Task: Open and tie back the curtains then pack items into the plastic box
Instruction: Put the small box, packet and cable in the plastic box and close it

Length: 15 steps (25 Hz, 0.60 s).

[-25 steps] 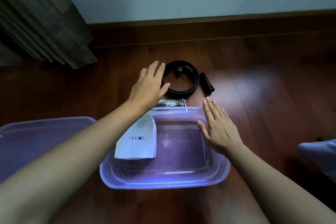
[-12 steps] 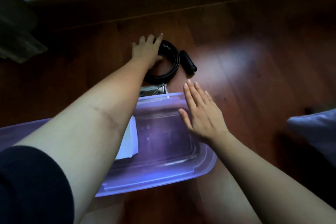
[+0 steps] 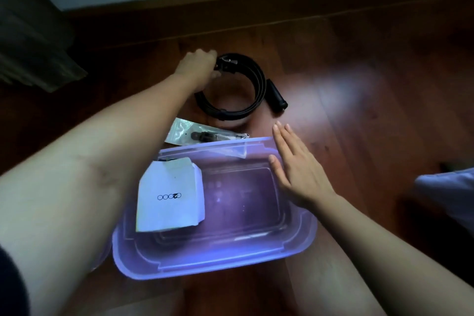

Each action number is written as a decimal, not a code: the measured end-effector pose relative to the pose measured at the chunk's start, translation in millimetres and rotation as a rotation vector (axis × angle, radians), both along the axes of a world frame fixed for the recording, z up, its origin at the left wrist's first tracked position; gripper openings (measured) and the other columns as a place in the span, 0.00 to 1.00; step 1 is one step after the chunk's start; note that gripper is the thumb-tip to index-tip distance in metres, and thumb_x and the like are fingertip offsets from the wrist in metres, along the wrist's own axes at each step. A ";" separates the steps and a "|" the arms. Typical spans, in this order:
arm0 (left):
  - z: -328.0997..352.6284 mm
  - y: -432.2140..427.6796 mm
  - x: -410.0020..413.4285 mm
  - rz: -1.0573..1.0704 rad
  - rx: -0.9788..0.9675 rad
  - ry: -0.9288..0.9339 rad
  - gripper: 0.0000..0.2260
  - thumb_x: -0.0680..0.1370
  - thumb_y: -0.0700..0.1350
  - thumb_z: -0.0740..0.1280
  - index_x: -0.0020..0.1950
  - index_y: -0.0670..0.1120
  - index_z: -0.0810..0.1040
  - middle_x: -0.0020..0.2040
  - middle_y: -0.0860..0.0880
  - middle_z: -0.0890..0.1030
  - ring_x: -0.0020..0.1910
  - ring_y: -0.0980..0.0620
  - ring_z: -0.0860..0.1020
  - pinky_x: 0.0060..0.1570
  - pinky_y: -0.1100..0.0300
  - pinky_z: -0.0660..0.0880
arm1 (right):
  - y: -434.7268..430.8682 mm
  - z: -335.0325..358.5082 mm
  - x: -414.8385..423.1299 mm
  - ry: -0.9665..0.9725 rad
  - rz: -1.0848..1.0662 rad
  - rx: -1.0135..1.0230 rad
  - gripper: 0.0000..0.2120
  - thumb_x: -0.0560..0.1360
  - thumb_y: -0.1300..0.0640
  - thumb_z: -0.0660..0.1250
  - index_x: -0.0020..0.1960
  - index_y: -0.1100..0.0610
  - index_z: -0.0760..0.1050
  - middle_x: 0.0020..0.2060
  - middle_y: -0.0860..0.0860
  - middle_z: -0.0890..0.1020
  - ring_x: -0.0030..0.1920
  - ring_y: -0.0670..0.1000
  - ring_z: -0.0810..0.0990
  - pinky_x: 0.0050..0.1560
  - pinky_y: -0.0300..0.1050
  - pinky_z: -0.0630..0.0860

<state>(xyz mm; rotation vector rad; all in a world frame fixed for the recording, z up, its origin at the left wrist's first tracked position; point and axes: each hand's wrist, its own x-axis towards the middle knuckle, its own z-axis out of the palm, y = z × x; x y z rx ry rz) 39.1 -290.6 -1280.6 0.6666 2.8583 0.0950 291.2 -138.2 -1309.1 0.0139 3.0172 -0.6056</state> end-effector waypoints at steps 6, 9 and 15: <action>62.9 -51.9 35.4 -0.278 0.305 -0.058 0.18 0.74 0.53 0.70 0.57 0.42 0.78 0.45 0.40 0.82 0.41 0.46 0.78 0.40 0.58 0.70 | 7.8 7.3 5.2 -0.059 -0.077 -0.211 0.31 0.77 0.42 0.42 0.76 0.56 0.51 0.76 0.49 0.54 0.75 0.44 0.50 0.74 0.40 0.48; 69.0 -68.4 86.5 -0.531 0.240 -0.138 0.22 0.72 0.60 0.63 0.53 0.43 0.79 0.38 0.44 0.82 0.35 0.46 0.78 0.36 0.56 0.72 | 12.3 13.8 9.1 -0.168 -0.114 -0.392 0.30 0.76 0.46 0.43 0.75 0.57 0.52 0.75 0.49 0.55 0.73 0.40 0.51 0.70 0.31 0.45; 31.2 -43.6 156.6 -0.560 -0.038 -0.166 0.13 0.77 0.50 0.63 0.56 0.42 0.74 0.50 0.41 0.80 0.49 0.40 0.77 0.45 0.53 0.70 | 18.6 16.8 8.5 -0.223 -0.067 -0.401 0.30 0.76 0.48 0.42 0.76 0.57 0.50 0.76 0.48 0.53 0.72 0.38 0.49 0.70 0.32 0.44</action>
